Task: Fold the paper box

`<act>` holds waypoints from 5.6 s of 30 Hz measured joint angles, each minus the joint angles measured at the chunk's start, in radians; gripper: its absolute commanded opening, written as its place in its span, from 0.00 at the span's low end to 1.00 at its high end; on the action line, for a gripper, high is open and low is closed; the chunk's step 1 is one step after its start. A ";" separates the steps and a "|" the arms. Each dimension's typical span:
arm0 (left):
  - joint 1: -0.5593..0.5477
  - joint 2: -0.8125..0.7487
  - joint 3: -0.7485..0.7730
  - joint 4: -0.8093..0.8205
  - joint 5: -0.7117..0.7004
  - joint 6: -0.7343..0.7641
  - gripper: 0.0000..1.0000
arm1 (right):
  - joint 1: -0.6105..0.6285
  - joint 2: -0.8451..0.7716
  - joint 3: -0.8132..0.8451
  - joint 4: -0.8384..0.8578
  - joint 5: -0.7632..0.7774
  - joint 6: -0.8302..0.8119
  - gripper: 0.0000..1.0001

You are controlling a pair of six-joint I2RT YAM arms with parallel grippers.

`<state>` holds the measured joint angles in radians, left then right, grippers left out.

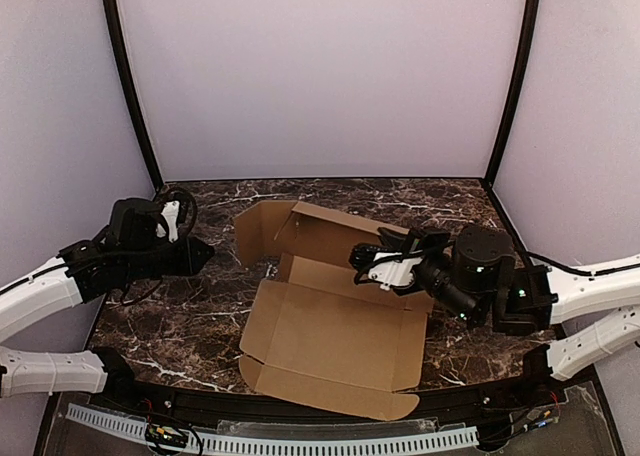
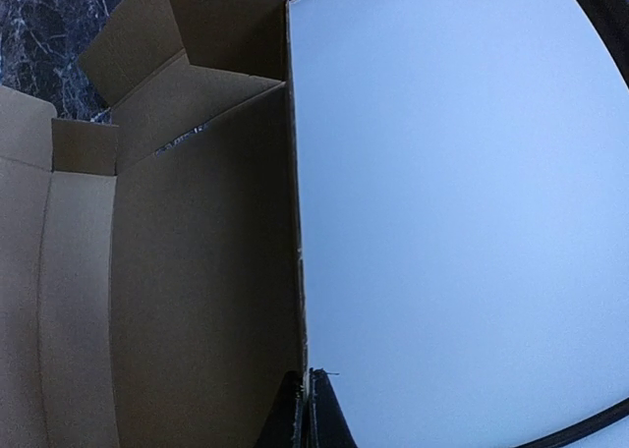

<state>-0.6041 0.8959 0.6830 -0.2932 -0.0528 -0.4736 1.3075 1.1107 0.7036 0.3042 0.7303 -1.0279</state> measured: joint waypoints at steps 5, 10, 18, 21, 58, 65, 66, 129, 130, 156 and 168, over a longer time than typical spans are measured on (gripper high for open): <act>0.000 -0.041 0.040 -0.022 -0.020 0.051 0.22 | 0.010 -0.074 0.074 -0.119 -0.055 0.042 0.00; 0.000 -0.043 0.077 -0.003 0.024 0.114 0.24 | 0.014 -0.107 0.137 -0.227 -0.150 0.094 0.00; 0.000 -0.037 0.103 0.059 0.200 0.211 0.32 | 0.014 -0.132 0.202 -0.346 -0.268 0.167 0.00; 0.000 -0.037 0.103 0.060 0.297 0.237 0.35 | 0.014 -0.130 0.205 -0.362 -0.274 0.174 0.00; 0.000 -0.009 -0.199 0.314 0.521 -0.060 0.28 | 0.014 0.119 0.222 -0.328 -0.190 0.270 0.00; 0.000 0.047 -0.296 0.430 0.521 -0.069 0.25 | 0.014 0.188 0.214 -0.319 -0.175 0.280 0.00; 0.000 0.054 -0.312 0.443 0.521 -0.069 0.25 | 0.014 0.194 0.207 -0.310 -0.173 0.280 0.00; -0.208 0.317 -0.307 0.760 0.024 0.203 0.57 | 0.008 0.413 0.113 -0.017 0.000 0.241 0.00; -0.210 0.324 -0.311 0.776 0.016 0.215 0.57 | 0.008 0.414 0.115 -0.019 0.001 0.243 0.00; -0.212 0.586 -0.277 1.062 0.069 0.381 0.51 | 0.035 0.470 0.150 -0.025 0.098 0.304 0.00; -0.212 0.582 -0.262 1.045 0.071 0.420 0.51 | 0.036 0.419 0.239 -0.263 0.058 0.354 0.00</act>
<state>-0.8165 1.4780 0.4213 0.7521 0.0181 -0.0536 1.3437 1.5295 0.9428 0.0414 0.7883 -0.6735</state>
